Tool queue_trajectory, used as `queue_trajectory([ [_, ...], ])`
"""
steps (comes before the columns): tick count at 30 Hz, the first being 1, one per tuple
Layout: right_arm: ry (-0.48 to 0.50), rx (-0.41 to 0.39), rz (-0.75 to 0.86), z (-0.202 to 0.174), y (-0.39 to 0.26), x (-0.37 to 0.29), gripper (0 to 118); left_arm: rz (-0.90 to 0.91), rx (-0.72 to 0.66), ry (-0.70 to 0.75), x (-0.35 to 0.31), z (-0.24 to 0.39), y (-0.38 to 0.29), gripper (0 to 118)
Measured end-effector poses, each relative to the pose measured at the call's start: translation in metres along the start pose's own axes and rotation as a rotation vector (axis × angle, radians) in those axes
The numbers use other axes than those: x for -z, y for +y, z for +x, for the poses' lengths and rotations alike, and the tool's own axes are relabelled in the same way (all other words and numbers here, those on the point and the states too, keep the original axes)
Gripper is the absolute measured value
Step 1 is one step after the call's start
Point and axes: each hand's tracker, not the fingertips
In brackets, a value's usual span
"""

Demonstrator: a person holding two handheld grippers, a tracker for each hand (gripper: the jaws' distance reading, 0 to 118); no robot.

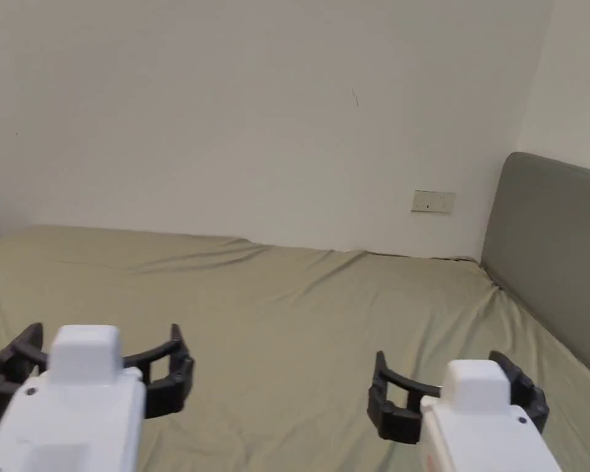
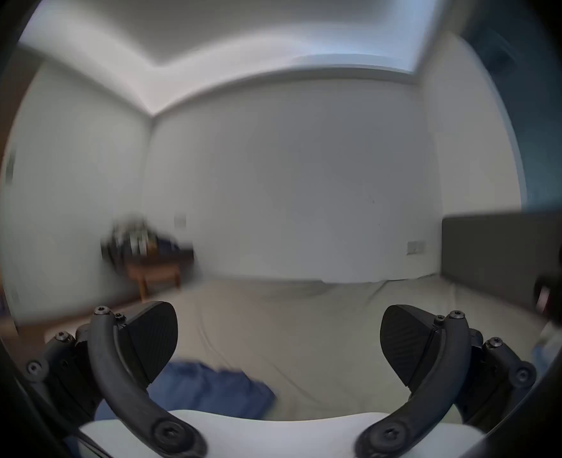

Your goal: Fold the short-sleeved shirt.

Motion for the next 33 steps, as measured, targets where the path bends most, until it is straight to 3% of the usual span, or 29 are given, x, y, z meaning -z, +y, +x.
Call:
queue_trajectory([
  [2, -0.014, 0.091, 0.052, 0.009, -0.013, -0.005, 118, 0.030, 0.003, -0.044, -0.004, 0.010, -0.008, 118],
  [3, -0.044, 0.084, 0.052, 0.008, -0.024, -0.001, 118, 0.006, -0.034, -0.055, -0.004, 0.013, -0.011, 118],
  [6, -0.094, -0.068, -0.006, 0.007, -0.029, 0.000, 118, -0.051, -0.111, -0.117, -0.004, 0.014, -0.018, 118],
  [9, -0.033, -0.057, -0.018, 0.006, -0.030, 0.004, 118, -0.035, -0.139, -0.108, -0.004, 0.010, -0.022, 118],
  [33, 0.001, -0.076, -0.007, -0.004, -0.024, 0.001, 118, -0.086, -0.166, -0.076, -0.008, 0.010, -0.027, 118],
])
